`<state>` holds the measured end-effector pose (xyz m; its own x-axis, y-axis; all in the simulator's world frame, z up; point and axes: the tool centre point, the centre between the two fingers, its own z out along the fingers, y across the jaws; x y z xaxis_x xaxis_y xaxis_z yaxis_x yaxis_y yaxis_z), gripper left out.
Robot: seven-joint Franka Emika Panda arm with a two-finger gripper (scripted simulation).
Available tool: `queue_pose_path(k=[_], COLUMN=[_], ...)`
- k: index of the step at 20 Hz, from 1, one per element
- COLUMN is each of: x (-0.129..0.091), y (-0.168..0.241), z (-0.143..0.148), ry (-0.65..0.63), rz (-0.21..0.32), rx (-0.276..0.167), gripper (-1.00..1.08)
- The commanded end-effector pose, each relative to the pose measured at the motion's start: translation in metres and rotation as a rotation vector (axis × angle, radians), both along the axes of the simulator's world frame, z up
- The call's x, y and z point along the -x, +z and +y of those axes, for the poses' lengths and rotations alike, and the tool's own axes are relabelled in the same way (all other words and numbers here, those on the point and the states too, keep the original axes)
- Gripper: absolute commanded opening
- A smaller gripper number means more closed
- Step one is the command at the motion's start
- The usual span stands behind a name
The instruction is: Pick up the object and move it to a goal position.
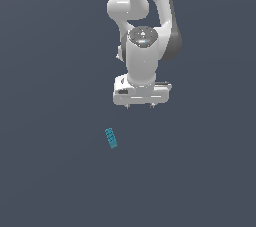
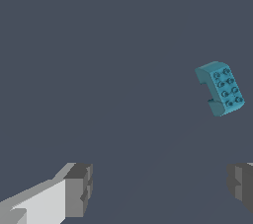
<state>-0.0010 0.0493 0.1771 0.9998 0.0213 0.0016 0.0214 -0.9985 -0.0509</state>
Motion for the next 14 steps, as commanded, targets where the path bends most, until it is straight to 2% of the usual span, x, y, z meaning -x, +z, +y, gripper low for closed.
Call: queue_pose_path(k=[1,8,14], x=[-0.003,-0.020,-0.039], y=[-0.004,-0.022,-0.048], z=[-0.005,-0.028,-0.061], ry=[0.014,0.089,0.192], rz=[-0.001,-0.005,-0.009], rx=[0.002,0.013,0.026], gripper=[1.00,1.00,1.00])
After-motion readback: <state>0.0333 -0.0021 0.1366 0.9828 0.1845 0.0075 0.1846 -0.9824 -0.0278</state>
